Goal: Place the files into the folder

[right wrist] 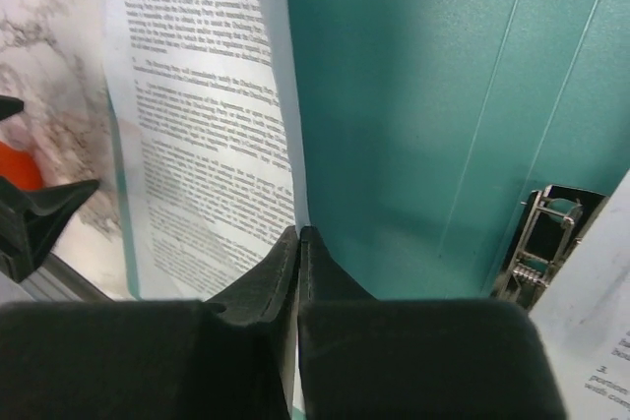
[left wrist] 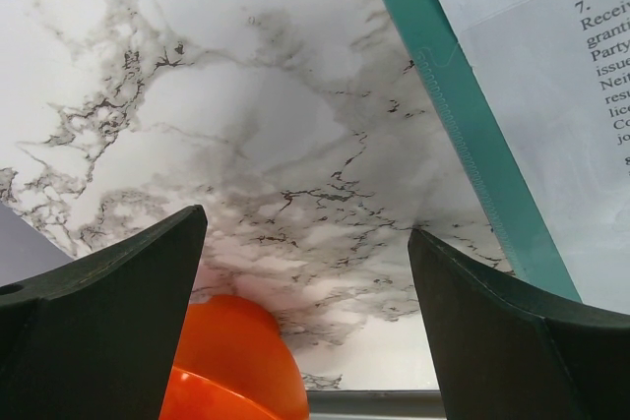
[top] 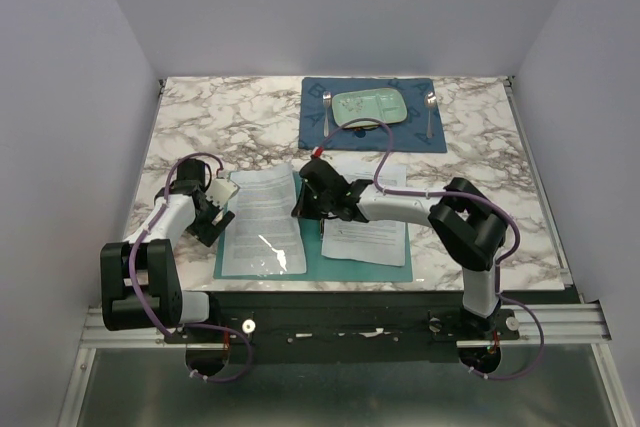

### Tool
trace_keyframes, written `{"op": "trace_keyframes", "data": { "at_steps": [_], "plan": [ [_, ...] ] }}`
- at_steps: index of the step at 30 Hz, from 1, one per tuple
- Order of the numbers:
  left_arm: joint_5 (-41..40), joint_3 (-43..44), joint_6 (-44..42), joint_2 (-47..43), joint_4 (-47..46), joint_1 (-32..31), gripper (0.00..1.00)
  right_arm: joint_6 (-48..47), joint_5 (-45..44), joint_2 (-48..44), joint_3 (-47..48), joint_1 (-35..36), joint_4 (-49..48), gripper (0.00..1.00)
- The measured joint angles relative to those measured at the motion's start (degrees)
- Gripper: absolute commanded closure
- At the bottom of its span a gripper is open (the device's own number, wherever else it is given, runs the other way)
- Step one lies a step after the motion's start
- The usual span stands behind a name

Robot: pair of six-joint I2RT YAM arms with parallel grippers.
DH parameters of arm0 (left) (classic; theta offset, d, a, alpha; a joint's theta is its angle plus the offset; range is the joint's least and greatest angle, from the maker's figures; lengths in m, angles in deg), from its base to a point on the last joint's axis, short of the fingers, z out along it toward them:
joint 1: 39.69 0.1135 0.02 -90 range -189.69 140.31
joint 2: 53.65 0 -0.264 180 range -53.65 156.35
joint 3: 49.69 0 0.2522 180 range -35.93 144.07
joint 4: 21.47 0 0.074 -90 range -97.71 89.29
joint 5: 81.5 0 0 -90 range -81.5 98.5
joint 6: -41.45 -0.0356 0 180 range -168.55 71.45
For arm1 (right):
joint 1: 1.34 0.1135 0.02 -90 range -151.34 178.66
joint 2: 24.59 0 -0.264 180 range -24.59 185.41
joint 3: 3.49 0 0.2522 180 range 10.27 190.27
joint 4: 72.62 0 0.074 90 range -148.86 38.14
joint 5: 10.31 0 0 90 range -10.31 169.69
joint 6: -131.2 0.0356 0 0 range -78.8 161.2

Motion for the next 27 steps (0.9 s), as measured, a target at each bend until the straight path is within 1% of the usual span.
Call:
{"op": "trace_keyframes", "data": {
  "at_steps": [3, 7, 11, 12, 14, 15, 17, 18, 19, 27],
  "plan": [
    [0.0, 0.0, 0.0, -0.1, 0.1, 0.0, 0.01, 0.2, -0.2, 0.0, 0.1, 0.0, 2.1, 0.7],
    [0.6, 0.0, 0.0, -0.2, 1.0, 0.0, 0.01, -0.3, -0.2, 0.0, 0.5, 0.0, 5.2, 0.69],
    [0.9, 0.0, 0.0, -0.3, 1.4, 0.0, 0.01, -0.5, -0.1, 0.0, 0.9, 0.0, 6.2, 0.76],
    [0.9, 0.0, 0.0, -0.3, 1.5, 0.0, 0.01, -0.6, 0.0, 0.0, 0.9, 0.0, 6.3, 0.81],
    [1.0, 0.0, 0.0, -0.3, 1.5, 0.0, 0.01, -0.8, 0.2, 0.0, 0.9, 0.0, 6.4, 0.86],
    [1.0, 0.0, 0.0, -0.3, 1.5, 0.0, 0.01, -0.7, 0.3, 0.0, 0.9, 0.0, 6.3, 0.89],
    [1.0, 0.0, 0.0, -0.3, 1.5, 0.0, 0.01, -0.7, 0.7, 0.0, 0.9, 0.0, 6.2, 0.92],
    [1.0, 0.0, 0.0, -0.3, 1.5, 0.0, 0.01, -0.6, 0.9, 0.1, 0.9, 0.0, 6.1, 0.97],
    [1.0, 0.0, 0.0, -0.3, 1.5, 0.0, 0.01, -0.5, 1.1, 0.2, 0.9, 0.0, 6.0, 0.99],
    [1.0, 0.0, 0.0, -0.3, 1.5, 0.0, 0.01, 1.1, 1.4, 1.0, 0.9, 0.0, 5.6, 1.0]
  ]
}}
